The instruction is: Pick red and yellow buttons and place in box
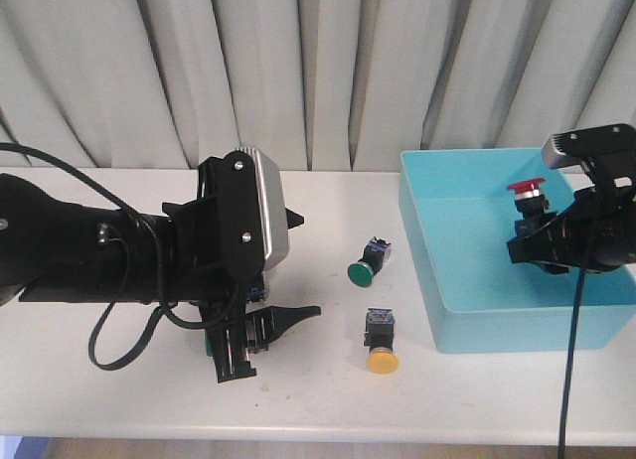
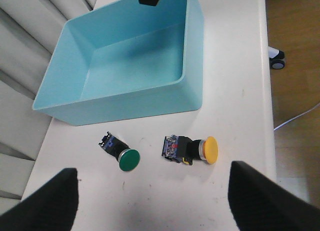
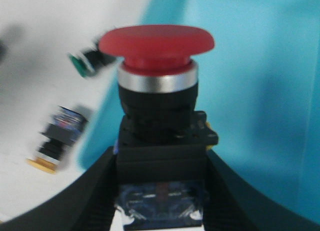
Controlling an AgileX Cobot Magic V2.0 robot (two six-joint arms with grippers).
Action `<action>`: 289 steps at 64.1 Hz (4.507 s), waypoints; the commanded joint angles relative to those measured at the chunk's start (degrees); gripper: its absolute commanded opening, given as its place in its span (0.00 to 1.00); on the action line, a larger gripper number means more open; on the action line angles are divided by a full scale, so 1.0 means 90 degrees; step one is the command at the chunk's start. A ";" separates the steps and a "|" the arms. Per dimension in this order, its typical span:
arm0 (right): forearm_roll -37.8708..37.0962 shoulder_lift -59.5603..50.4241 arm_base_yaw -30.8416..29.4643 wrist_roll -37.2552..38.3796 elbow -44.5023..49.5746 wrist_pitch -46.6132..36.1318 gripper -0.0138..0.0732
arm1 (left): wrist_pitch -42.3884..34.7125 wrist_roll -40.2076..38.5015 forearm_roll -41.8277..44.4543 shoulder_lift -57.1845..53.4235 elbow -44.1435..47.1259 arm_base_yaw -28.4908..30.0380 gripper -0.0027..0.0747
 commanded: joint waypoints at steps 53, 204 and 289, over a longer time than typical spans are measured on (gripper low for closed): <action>-0.2121 0.3780 -0.0075 0.2457 -0.3586 0.2045 0.67 | -0.0221 -0.0067 -0.0197 -0.0171 -0.0163 -0.0024 0.79; -0.1774 -0.3895 0.1432 0.2701 0.1629 0.0881 0.66 | 0.1189 -0.9919 0.6249 0.1107 -0.1044 0.0499 0.79; -0.1784 -0.3895 0.1432 0.2701 0.1629 0.0860 0.66 | 0.3535 -0.4325 0.4849 0.5311 -0.5672 0.1220 0.79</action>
